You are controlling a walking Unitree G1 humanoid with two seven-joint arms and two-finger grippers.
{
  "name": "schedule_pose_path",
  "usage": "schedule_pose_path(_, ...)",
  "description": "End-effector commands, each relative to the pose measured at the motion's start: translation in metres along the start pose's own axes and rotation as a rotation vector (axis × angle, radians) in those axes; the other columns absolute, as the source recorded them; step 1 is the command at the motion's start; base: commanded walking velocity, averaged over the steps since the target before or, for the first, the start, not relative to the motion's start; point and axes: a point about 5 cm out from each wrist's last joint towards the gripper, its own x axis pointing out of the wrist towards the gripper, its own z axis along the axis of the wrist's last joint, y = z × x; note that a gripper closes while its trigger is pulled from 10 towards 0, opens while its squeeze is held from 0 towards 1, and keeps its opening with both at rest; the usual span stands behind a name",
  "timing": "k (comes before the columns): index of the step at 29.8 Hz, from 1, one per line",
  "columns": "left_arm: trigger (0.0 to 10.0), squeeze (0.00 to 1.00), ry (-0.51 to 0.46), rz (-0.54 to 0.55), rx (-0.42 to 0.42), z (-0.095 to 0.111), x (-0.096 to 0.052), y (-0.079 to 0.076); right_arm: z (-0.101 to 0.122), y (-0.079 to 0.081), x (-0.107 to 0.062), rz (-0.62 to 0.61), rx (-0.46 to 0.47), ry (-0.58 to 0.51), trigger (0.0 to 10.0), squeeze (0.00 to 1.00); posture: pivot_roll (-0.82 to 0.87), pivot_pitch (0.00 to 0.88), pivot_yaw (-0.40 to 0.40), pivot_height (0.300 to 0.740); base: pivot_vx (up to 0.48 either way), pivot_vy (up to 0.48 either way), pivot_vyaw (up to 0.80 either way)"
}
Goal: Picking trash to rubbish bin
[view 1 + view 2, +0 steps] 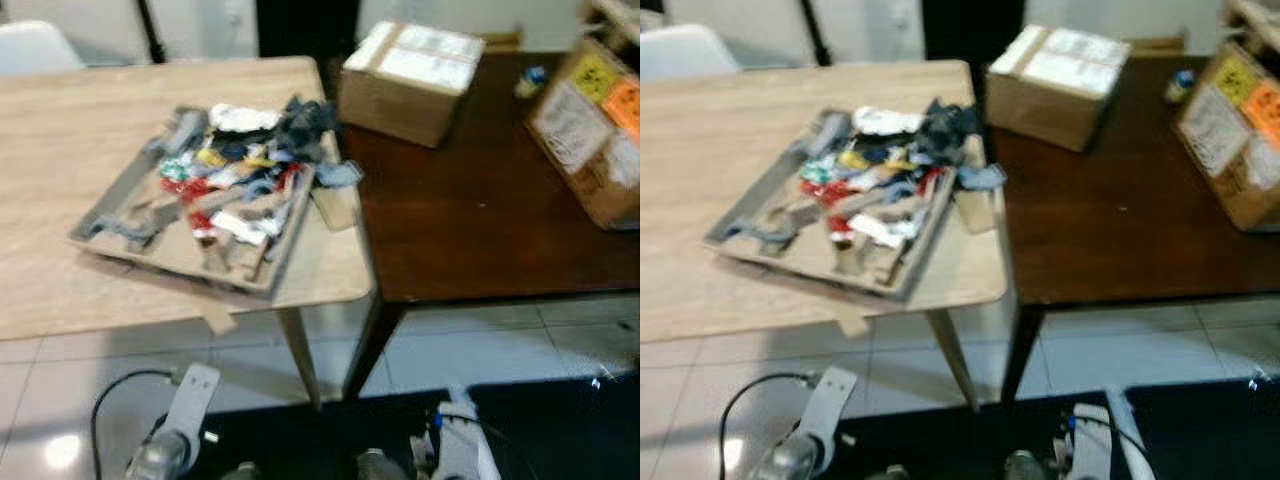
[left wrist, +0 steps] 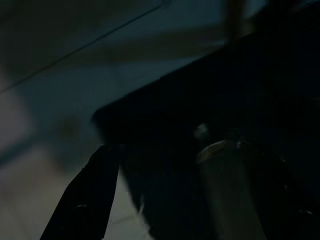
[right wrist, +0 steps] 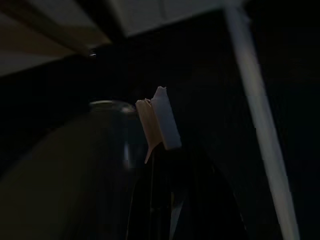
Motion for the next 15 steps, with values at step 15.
schedule_pose_path(15, 10.0, 0.0, 0.044, -0.005, -0.025, -0.0102, -0.001, -0.0022, -0.0181, -0.0069, -0.0035, -0.004, 0.027, 0.078, 10.0, 0.0, 0.05, 0.142, 0.036, 0.74, 0.0, 0.0, -0.8)
